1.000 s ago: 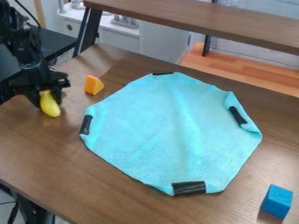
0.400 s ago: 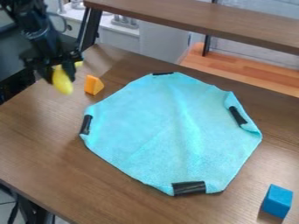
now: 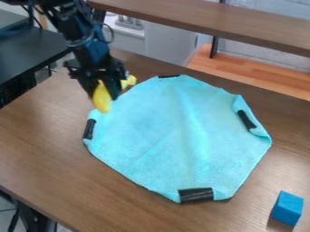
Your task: Move the yellows banana from top left to bottom edge of the cloth
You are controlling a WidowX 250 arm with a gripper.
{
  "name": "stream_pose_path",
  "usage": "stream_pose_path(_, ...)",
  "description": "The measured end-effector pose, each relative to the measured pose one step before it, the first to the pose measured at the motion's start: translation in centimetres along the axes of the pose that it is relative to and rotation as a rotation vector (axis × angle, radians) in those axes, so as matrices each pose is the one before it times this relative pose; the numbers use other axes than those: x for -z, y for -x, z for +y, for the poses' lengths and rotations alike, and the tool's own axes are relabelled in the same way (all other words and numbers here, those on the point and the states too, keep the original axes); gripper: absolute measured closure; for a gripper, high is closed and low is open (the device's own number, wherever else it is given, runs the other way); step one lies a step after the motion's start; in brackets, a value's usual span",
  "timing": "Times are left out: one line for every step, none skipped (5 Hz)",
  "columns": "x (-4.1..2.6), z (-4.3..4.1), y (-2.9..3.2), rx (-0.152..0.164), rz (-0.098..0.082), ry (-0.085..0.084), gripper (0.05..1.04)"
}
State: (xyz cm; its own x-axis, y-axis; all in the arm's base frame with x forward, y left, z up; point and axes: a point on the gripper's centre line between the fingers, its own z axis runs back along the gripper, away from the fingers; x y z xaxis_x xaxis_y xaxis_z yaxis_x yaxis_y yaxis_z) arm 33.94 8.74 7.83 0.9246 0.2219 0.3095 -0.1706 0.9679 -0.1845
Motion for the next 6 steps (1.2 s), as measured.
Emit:
stream_pose_path(0.817,-4.283,1.213,0.1789,0.0176,0.1116,0.533)
stream_pose_path(0.408,-3.935,0.726,0.1406,0.0084,0.043,0.533)
stream_pose_path(0.873,-2.498,-0.119,0.1495,0.0066,0.0174,0.533)
stream_pose_path(1.872,-0.881,0.306,0.0695,0.0383,0.0051,0.532)
stream_pose_path(1.808,-0.248,-0.008,0.0765,0.0362,0.0131,0.533)
stream_pose_path(1.32,-0.042,-0.33,0.1414,0.0566,0.0206,0.532)
